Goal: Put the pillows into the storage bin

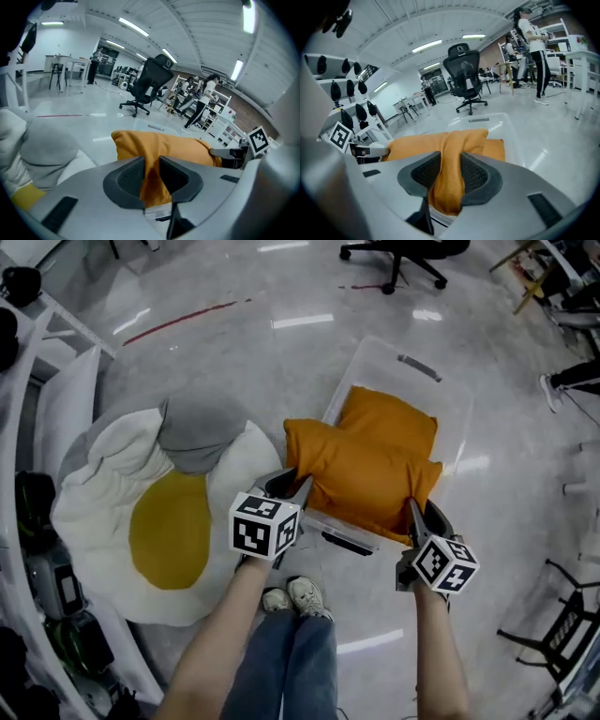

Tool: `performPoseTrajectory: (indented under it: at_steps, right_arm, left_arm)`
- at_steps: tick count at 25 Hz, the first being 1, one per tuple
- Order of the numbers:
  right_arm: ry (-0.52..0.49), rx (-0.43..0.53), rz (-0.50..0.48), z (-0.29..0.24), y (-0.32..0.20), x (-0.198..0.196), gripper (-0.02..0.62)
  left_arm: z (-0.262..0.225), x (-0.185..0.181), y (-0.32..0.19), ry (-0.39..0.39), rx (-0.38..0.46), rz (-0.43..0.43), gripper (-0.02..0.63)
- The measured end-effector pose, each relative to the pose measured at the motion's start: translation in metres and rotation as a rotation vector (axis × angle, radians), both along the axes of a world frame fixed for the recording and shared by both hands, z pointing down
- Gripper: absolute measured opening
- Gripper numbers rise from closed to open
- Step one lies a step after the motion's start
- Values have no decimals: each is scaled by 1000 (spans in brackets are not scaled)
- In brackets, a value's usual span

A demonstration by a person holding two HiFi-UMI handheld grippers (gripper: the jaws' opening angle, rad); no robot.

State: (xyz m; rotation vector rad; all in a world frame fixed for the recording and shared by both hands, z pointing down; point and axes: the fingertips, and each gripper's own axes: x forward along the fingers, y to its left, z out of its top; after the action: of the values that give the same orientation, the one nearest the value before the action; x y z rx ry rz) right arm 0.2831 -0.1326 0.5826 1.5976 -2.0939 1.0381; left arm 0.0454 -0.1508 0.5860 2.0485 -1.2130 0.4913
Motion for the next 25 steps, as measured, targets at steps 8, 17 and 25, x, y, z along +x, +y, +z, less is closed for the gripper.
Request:
performPoseTrajectory:
  at_steps: [8,17,25]
  right_arm:
    - [54,-84,114,78,35,92,150]
    - [107,-129,119,139,37,107,220]
    - [129,-147,118,137,44,107,389]
  left_arm:
    - [80,95,4,-40,-71,159,112]
    - [140,102,11,-193,-93,228,145]
    - [142,103,18,-313,-112,223,237]
